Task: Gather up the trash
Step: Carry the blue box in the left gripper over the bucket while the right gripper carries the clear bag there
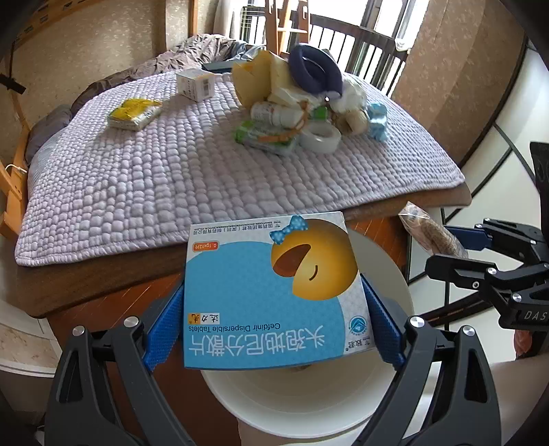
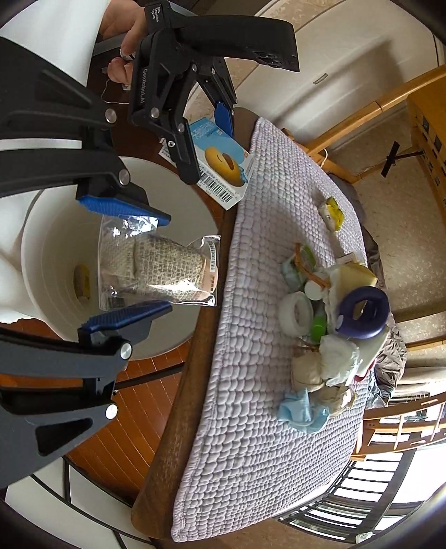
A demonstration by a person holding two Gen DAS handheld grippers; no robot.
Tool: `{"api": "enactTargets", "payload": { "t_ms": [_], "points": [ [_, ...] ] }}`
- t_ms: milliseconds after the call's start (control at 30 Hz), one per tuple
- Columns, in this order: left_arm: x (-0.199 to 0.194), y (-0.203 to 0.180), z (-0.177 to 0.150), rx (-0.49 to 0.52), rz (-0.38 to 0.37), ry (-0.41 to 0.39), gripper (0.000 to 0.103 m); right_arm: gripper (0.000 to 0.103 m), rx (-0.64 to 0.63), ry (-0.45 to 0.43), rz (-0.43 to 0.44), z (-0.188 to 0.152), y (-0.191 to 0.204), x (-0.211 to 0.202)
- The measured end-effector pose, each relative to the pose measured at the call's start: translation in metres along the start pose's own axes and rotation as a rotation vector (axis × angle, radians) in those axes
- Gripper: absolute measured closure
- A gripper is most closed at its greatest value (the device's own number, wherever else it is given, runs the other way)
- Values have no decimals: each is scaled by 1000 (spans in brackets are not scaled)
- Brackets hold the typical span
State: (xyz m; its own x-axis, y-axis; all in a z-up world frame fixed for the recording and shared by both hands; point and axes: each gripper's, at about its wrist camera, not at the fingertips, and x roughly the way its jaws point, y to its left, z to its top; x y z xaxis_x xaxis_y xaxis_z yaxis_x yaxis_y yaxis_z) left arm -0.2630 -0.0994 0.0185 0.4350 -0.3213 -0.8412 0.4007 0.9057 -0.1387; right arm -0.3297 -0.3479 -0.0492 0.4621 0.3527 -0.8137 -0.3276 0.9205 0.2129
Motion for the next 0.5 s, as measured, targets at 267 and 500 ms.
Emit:
{"api": "enactTargets", "payload": {
  "t_ms": [267, 500],
  "points": [
    [7, -9, -10, 27, 0, 34, 9, 58, -7, 37, 15, -7, 0, 7],
    [14, -13, -19, 41, 7, 62, 9, 58, -14, 70, 22, -13, -1, 16]
  ]
}}
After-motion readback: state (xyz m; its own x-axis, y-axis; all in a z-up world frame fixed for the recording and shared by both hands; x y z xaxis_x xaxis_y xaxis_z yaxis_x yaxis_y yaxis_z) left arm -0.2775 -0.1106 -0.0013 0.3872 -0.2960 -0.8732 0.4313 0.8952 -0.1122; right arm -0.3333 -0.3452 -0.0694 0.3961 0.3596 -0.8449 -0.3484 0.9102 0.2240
